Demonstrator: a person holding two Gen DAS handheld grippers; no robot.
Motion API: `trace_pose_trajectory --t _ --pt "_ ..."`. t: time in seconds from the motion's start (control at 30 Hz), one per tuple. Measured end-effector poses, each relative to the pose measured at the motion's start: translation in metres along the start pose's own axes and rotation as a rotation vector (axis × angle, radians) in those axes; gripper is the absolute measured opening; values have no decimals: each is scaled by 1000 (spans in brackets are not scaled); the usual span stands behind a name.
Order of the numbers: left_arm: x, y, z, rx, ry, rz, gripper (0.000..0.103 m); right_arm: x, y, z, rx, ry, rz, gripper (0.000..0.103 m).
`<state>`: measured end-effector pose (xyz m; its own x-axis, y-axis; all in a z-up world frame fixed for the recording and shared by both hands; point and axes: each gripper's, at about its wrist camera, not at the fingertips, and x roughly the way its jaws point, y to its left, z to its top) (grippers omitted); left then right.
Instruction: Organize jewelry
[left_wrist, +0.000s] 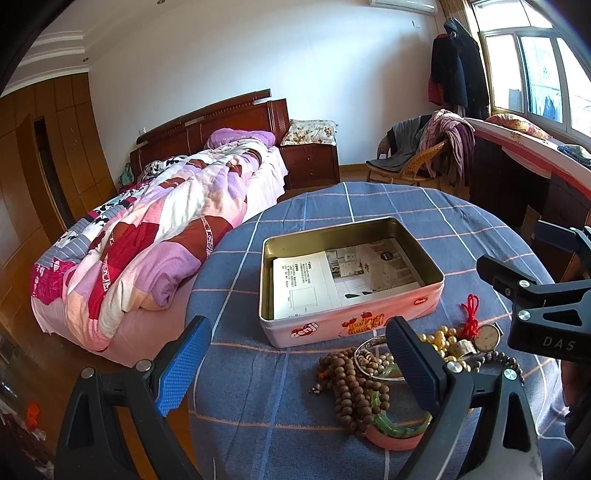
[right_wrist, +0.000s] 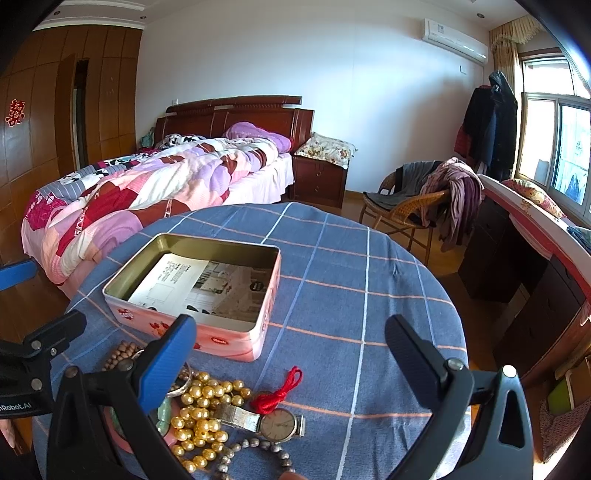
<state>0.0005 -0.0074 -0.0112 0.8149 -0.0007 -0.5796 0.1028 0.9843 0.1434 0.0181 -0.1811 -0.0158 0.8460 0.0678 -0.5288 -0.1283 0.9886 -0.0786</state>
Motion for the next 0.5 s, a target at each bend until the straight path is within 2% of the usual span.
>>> trace_pose_trajectory --t 0.17,0.37,0.5 --pt "15 -1 -7 1 47 11 95 5 -7 -13 -13 2 -14 103" --pt "30 -10 -24 26 105 3 95 18 -24 -37 -5 62 -27 103" --pt "36 -17 -33 27 134 -36 95 22 -40 -47 31 89 -23 103"
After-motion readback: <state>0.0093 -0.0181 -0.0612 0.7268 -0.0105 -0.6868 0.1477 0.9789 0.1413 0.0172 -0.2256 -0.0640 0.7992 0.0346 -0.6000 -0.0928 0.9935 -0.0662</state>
